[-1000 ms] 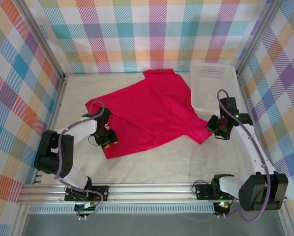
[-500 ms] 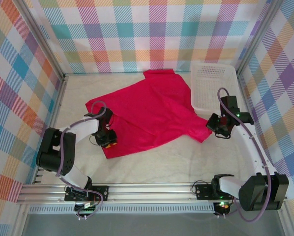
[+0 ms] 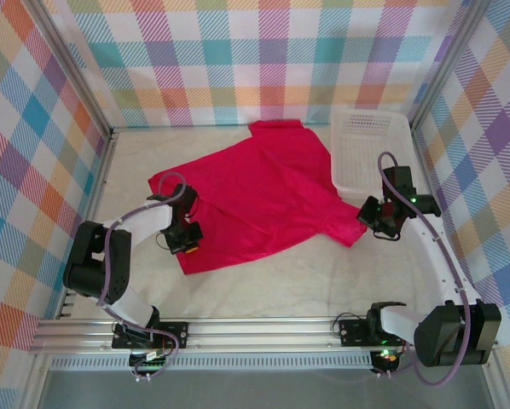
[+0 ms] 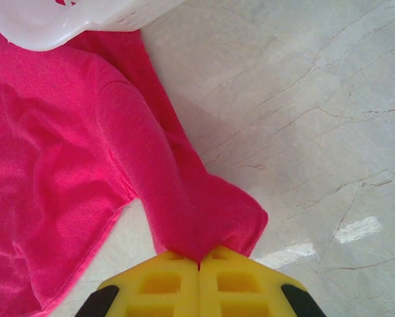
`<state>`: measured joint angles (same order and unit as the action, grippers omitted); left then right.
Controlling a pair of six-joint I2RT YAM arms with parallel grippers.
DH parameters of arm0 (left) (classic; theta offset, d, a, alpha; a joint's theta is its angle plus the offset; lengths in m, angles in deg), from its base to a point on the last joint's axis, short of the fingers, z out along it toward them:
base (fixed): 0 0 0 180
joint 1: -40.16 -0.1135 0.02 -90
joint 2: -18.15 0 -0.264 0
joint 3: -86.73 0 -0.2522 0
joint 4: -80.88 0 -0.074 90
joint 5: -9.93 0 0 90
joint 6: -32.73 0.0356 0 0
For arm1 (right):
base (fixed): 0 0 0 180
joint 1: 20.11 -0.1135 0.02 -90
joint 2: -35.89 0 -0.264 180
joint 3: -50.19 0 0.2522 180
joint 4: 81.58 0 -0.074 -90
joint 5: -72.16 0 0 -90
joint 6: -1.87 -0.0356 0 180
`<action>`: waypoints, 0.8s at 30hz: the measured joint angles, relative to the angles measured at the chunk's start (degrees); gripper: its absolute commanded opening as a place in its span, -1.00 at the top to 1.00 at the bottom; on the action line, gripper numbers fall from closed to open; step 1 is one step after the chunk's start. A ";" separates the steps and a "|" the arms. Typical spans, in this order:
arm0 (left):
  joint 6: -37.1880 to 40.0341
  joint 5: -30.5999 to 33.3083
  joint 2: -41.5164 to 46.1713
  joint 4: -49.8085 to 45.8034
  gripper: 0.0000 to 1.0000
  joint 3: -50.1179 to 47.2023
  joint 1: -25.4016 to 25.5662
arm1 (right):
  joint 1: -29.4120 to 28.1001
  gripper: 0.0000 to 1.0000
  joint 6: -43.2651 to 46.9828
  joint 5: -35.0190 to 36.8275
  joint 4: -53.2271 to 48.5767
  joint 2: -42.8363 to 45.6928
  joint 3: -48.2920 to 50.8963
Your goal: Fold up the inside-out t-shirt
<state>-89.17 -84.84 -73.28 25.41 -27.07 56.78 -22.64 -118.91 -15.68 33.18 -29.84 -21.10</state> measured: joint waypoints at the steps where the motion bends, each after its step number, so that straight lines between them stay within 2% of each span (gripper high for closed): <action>1: 0.00 0.37 0.07 -0.35 1.00 0.28 0.20 | 0.00 1.00 0.02 -0.13 0.00 0.00 0.00; 7: -0.04 3.78 2.34 -5.29 1.00 4.48 2.67 | 0.00 1.00 0.02 -0.79 0.00 0.00 0.00; 14: -0.68 7.74 11.82 -11.08 1.00 14.05 3.45 | 0.00 1.00 0.04 -3.10 -0.31 -0.11 -2.36; 20: -0.31 14.14 15.17 -15.06 1.00 33.20 3.45 | 0.00 1.00 0.02 -7.89 -0.37 -2.21 -15.21; 24: 1.81 19.96 15.17 -15.37 1.00 47.34 3.26 | 0.00 1.00 -0.11 -11.34 -0.28 -5.35 -28.65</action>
<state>-87.35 -64.89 -58.12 10.04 20.28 60.04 -22.64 -119.02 -27.03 32.89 -35.20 -49.76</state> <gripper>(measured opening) 0.049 0.067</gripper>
